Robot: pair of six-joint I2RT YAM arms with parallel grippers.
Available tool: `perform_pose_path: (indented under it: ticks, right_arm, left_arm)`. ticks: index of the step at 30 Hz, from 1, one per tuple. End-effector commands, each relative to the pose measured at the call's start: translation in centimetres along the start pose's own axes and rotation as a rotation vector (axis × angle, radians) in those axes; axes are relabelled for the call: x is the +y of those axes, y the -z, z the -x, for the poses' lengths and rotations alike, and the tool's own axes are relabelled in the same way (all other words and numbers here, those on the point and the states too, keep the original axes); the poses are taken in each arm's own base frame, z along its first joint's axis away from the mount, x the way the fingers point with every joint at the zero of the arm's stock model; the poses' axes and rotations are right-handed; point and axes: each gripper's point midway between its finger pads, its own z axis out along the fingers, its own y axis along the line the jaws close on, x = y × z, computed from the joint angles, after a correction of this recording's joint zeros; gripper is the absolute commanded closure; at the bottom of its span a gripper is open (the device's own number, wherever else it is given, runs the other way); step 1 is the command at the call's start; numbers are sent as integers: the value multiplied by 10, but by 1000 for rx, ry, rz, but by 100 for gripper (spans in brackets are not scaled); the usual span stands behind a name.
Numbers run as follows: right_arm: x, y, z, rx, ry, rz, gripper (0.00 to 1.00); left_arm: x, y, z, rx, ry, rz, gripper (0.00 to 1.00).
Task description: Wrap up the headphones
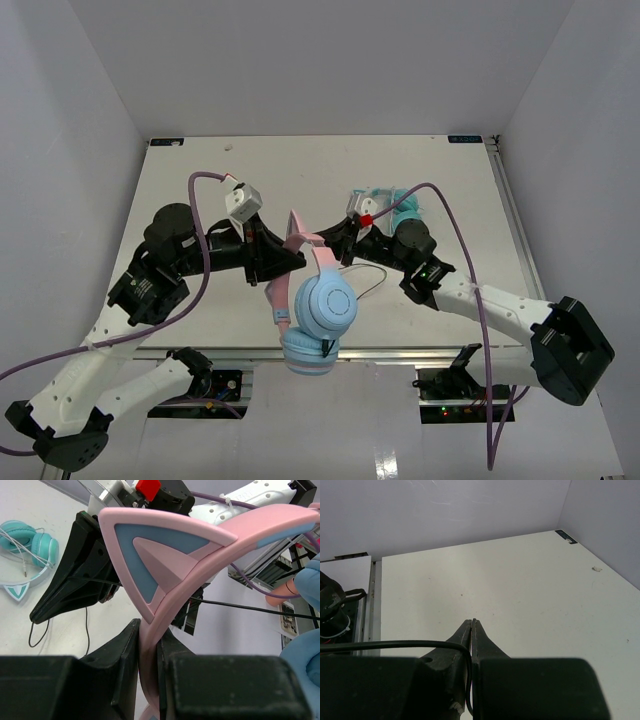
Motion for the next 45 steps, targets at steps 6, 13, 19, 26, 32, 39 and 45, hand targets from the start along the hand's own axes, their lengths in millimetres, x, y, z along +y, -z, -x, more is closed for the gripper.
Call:
perform_pose_path:
  ticks: [6, 13, 19, 26, 32, 39, 45]
  right_arm:
    - [-36, -5, 36, 70, 60, -120, 92]
    - [-67, 12, 63, 230, 106, -202, 92]
    - [-69, 28, 69, 379, 94, -222, 92]
    - [-62, 30, 62, 447, 33, -194, 92]
    - [-42, 27, 59, 444, -38, -107, 92]
    - [-31, 29, 53, 462, -81, -82, 92]
    - [-18, 31, 58, 438, -102, -50, 92]
  left_arm:
    - [0, -2, -31, 99, -16, -59, 100]
    - [68, -18, -69, 258, 6, 204, 100]
    - [115, -21, -77, 309, -59, 440, 100]
    - [166, -11, -85, 357, -82, 746, 100]
    - [198, 8, -88, 386, -76, 976, 100]
    - [210, 27, -74, 339, -79, 1128, 100]
    - [218, 33, -78, 356, -83, 1193, 100]
